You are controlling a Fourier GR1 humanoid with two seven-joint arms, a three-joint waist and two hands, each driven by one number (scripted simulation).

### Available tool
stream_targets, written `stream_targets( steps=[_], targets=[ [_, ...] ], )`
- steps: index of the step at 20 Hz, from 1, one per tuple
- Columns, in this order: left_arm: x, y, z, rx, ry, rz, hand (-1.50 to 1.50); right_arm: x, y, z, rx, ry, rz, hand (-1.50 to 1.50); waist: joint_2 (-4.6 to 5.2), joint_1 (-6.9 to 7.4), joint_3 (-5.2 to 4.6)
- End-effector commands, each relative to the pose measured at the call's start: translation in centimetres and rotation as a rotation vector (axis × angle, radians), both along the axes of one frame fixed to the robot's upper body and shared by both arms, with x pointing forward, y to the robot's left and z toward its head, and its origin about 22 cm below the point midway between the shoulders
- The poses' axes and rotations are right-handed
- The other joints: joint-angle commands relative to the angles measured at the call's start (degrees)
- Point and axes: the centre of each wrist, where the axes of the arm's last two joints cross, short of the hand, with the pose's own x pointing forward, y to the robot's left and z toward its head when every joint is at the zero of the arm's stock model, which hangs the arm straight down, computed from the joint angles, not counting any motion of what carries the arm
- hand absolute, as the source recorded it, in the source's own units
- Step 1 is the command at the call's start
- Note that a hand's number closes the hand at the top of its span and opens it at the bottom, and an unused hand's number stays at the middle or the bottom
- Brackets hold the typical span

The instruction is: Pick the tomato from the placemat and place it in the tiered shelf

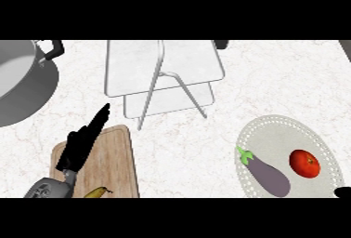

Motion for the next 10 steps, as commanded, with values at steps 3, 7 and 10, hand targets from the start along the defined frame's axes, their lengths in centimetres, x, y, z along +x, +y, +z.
stream_targets(
  steps=[3,7,10],
  targets=[
    [-0.4,-1.1,-0.7,-0.016,0.01,-0.022,0.0,4.7,2.4,-0.2,0.043,0.222,-0.073,-1.5,-0.09,0.68,0.01],
    [-0.2,0.3,-0.4,0.001,0.027,0.009,0.0,6.5,2.2,-1.6,0.126,0.273,-0.092,-1.5,-0.24,0.0,-0.02],
    [-0.3,-1.0,-0.2,-0.01,0.019,-0.012,0.0,7.7,2.6,-2.6,0.128,0.311,-0.09,-1.5,-0.39,-0.08,-0.07]
  ],
)
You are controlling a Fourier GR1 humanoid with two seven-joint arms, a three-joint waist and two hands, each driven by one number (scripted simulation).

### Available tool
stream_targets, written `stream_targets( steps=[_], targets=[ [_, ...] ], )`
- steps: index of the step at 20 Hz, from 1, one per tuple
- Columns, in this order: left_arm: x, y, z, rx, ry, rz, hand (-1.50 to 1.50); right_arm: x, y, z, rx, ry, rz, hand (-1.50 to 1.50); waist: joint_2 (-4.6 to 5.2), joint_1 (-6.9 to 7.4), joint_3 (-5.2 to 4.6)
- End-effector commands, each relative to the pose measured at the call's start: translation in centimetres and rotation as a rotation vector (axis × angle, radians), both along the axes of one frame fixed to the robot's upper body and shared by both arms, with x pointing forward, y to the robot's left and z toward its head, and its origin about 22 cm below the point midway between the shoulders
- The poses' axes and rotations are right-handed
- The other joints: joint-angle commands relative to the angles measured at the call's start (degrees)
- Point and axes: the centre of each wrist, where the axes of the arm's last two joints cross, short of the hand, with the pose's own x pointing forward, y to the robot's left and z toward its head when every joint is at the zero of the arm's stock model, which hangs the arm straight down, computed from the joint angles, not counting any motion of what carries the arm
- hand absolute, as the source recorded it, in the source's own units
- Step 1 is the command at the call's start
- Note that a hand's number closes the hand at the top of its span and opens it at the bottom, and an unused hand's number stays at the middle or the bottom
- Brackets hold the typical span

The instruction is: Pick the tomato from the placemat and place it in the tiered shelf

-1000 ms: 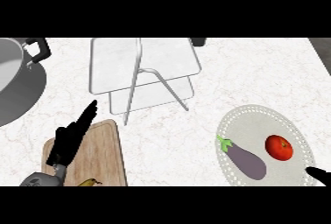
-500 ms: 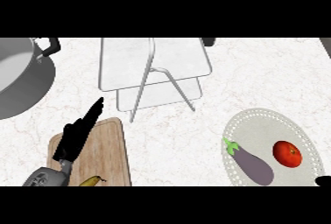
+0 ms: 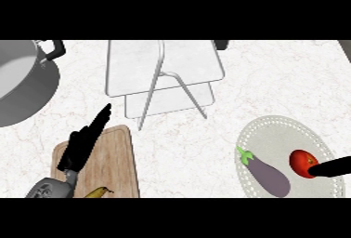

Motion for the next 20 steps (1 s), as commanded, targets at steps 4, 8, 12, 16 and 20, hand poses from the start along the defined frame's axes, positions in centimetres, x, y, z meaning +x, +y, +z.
stream_targets(
  steps=[4,8,12,16,20],
  targets=[
    [-0.8,-0.2,-1.2,0.0,0.028,0.013,0.0,3.5,1.7,-2.2,0.021,0.227,-0.158,-1.5,-0.16,-1.02,-0.2],
    [-0.9,1.0,-1.5,-0.014,0.03,0.034,0.0,4.2,2.8,-4.1,-0.017,0.266,-0.152,-1.5,-0.29,-1.91,-0.21],
    [-1.0,2.2,-0.6,-0.012,0.043,0.05,0.0,4.8,1.4,-3.3,-0.079,0.302,-0.148,-1.5,-0.75,-2.65,-0.2],
    [-0.2,1.0,-0.1,-0.014,0.036,0.054,0.0,4.9,2.7,-4.5,-0.096,0.333,-0.116,-1.5,-0.88,-3.65,-0.18],
    [-0.6,0.5,-0.2,-0.009,0.029,0.05,0.0,6.5,3.1,-4.6,-0.071,0.341,-0.122,-1.5,-0.85,-3.35,-0.12]
  ],
)
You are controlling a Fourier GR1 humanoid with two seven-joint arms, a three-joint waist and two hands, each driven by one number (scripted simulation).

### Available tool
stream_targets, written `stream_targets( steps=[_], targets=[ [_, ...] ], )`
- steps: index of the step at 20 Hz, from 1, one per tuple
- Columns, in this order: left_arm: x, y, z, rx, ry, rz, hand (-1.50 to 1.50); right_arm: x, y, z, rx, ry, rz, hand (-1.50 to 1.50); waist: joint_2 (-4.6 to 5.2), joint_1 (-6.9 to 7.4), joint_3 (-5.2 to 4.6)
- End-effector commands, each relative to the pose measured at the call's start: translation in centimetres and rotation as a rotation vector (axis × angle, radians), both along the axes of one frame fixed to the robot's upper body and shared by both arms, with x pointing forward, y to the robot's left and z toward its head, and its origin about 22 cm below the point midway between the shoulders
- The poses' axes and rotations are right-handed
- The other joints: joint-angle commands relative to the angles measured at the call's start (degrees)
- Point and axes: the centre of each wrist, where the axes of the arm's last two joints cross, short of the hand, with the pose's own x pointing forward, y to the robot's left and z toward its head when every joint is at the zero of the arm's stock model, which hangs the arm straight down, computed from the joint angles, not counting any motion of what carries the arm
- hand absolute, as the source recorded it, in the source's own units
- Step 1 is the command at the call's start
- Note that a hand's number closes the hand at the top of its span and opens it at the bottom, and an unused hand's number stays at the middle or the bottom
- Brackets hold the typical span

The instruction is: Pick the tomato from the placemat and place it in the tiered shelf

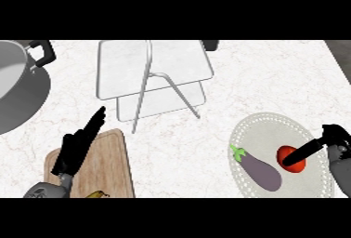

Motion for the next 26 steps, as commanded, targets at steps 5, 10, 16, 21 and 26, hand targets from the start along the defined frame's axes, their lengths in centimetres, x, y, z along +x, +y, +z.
stream_targets(
  steps=[5,10,16,21,26],
  targets=[
    [-1.9,0.6,-1.5,-0.01,0.036,0.028,0.0,0.6,1.6,-1.6,-0.072,0.203,-0.141,-1.5,0.1,-0.77,0.15],
    [-0.6,0.4,-0.8,-0.011,0.018,0.008,0.0,2.3,2.3,-1.5,-0.074,0.209,-0.138,-1.5,0.42,-0.55,0.22],
    [-1.3,0.6,-1.3,-0.023,0.023,0.027,0.0,0.9,2.5,-2.7,-0.057,0.234,-0.138,-1.5,0.28,-1.06,0.29],
    [-1.2,-0.9,-1.3,-0.01,0.035,0.012,0.0,1.1,4.8,-3.4,-0.055,0.234,-0.069,1.5,0.3,-0.83,0.34],
    [-0.5,2.0,-1.3,-0.026,0.02,0.029,0.0,1.3,5.1,-3.3,-0.052,0.163,-0.05,1.5,0.42,-1.03,0.33]
  ],
)
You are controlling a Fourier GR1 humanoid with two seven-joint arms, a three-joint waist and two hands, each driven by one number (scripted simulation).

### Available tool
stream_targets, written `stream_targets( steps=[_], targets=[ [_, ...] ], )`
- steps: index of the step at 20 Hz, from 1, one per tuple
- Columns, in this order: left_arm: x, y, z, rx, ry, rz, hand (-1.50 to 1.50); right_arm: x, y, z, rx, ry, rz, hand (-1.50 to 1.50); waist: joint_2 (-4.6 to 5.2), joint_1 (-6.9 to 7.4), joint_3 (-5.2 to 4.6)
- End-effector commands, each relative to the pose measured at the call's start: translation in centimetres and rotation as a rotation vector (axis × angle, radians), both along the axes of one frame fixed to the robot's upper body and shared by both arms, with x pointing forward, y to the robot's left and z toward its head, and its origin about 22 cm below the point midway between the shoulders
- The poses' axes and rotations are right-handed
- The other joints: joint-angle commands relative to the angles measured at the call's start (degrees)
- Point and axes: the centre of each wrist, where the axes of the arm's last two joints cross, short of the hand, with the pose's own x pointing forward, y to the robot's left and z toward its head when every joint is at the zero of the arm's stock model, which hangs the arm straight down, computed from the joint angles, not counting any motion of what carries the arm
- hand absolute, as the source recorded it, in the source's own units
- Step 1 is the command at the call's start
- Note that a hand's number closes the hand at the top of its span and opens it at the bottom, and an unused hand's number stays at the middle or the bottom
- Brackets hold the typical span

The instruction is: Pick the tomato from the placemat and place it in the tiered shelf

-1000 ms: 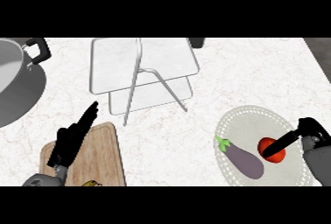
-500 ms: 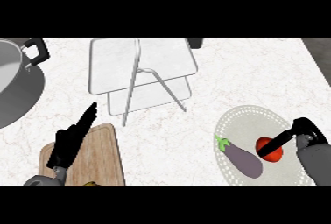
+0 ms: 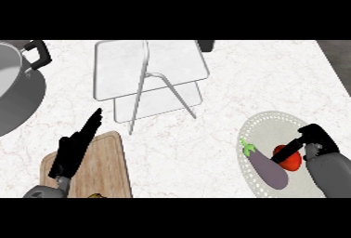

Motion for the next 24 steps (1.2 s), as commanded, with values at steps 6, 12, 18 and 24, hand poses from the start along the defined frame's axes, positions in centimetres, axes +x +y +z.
stream_targets(
  steps=[6,12,18,24],
  targets=[
    [-1.6,-0.4,-0.3,-0.021,0.007,-0.006,0.0,1.3,0.9,0.1,-0.151,0.111,-0.121,1.5,0.99,0.76,0.97],
    [-0.6,-0.3,-0.9,-0.024,0.029,0.0,0.0,-0.8,7.1,2.1,-0.178,-0.109,0.211,1.5,0.82,-0.14,0.94],
    [-1.1,-0.2,-1.3,-0.009,0.044,0.016,0.0,-5.8,16.9,6.8,-0.076,-0.491,0.877,1.5,0.05,-0.4,0.88],
    [-0.6,-0.1,-0.6,-0.004,0.04,0.041,0.0,-11.4,17.8,13.6,-0.227,-0.695,0.857,1.5,0.33,-1.25,0.91]
  ],
)
